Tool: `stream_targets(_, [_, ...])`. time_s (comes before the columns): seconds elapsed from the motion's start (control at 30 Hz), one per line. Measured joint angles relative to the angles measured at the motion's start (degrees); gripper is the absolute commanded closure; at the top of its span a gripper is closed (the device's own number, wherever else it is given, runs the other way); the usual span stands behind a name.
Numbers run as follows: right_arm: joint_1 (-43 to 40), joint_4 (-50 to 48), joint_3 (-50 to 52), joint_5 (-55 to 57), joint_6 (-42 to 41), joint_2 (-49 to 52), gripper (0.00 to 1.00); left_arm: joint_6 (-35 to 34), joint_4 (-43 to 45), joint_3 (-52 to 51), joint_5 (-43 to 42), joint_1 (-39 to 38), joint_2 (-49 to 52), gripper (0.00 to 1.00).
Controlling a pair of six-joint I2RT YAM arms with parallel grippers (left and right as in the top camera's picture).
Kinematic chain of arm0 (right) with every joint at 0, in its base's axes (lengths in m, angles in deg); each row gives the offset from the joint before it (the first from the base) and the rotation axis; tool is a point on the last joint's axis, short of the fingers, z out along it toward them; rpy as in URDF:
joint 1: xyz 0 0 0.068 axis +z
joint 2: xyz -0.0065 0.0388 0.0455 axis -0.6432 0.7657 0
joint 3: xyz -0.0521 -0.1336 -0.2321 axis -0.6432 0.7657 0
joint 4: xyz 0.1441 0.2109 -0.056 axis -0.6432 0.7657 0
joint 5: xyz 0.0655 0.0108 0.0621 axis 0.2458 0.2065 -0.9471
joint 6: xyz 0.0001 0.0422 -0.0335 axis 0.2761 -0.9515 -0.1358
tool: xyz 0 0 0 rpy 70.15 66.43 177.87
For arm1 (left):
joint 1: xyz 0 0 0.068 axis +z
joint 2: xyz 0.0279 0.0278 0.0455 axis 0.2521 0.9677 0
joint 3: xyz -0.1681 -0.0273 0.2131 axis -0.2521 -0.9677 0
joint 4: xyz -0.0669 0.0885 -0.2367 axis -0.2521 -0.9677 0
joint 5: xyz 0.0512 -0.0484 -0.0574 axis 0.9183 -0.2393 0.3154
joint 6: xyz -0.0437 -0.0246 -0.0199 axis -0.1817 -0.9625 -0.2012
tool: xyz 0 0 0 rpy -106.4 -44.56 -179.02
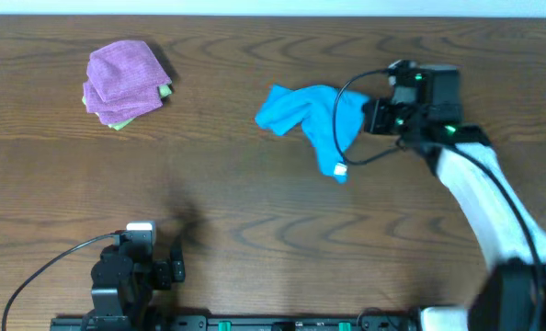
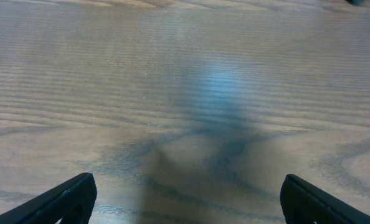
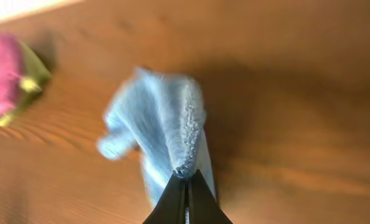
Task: Fold the cloth
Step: 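Shake and lay the blue cloth flat with the right gripper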
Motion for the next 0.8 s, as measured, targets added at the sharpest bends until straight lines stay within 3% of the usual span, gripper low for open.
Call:
stream_targets(0.2, [0.0, 1.2, -0.3, 2.3, 2.8, -9.2, 0.99, 0.0, 0.0, 0.0, 0.0, 0.0, 0.0, 0.05])
stream_targets(0.5, [0.6, 2.2, -0.3, -2.1, 3.5, -9.5, 0.99, -0.1, 0.0, 0.0, 2.3, 0.0, 0.0, 0.04])
stream_targets(0.8, [8.9, -1.9, -0.3, -4.4, 3.7, -9.5, 0.99, -0.1, 0.0, 0.0, 3.5, 0.0, 0.0, 0.05])
